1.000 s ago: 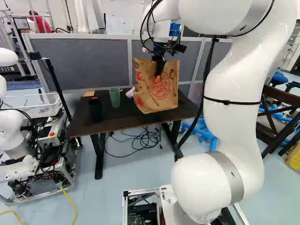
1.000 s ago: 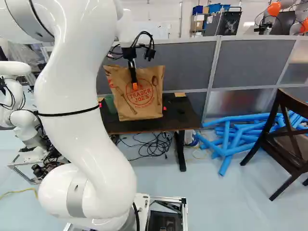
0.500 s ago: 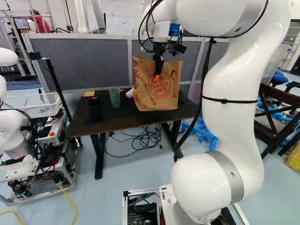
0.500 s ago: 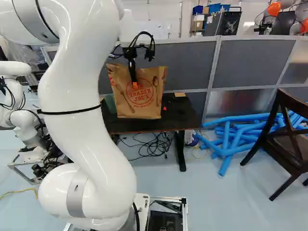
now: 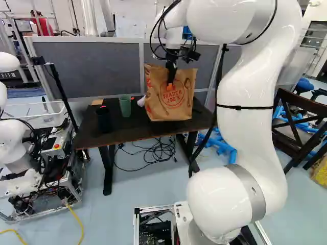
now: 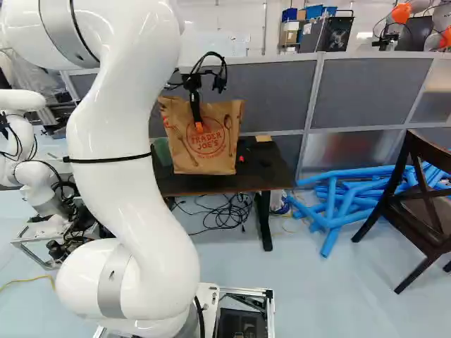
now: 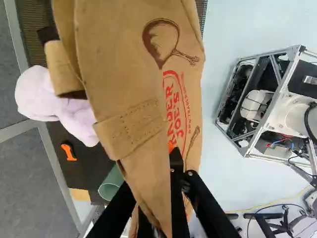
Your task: Pick up the bag on the ground and place it on the table
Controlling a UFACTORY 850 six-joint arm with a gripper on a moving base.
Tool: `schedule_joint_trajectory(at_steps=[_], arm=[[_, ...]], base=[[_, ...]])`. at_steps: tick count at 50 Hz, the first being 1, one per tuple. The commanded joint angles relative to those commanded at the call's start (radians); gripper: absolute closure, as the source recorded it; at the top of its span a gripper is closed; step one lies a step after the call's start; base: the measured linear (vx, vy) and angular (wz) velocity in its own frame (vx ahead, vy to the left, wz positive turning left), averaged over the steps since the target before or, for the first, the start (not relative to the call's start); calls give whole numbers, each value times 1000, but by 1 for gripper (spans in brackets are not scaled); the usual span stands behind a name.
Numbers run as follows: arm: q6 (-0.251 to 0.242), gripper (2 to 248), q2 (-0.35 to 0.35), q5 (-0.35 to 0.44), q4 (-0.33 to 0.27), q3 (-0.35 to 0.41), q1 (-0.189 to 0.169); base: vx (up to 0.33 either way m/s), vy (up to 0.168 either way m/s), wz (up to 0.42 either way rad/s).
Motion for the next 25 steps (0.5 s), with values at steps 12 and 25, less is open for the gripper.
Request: schedule_joint_trajectory(at_steps=[12, 25], arm=[[0, 227, -41, 13, -15, -13, 7], [0, 227, -99, 35, -32, -50, 13]], base=[[0, 0, 0], [0, 0, 0]])
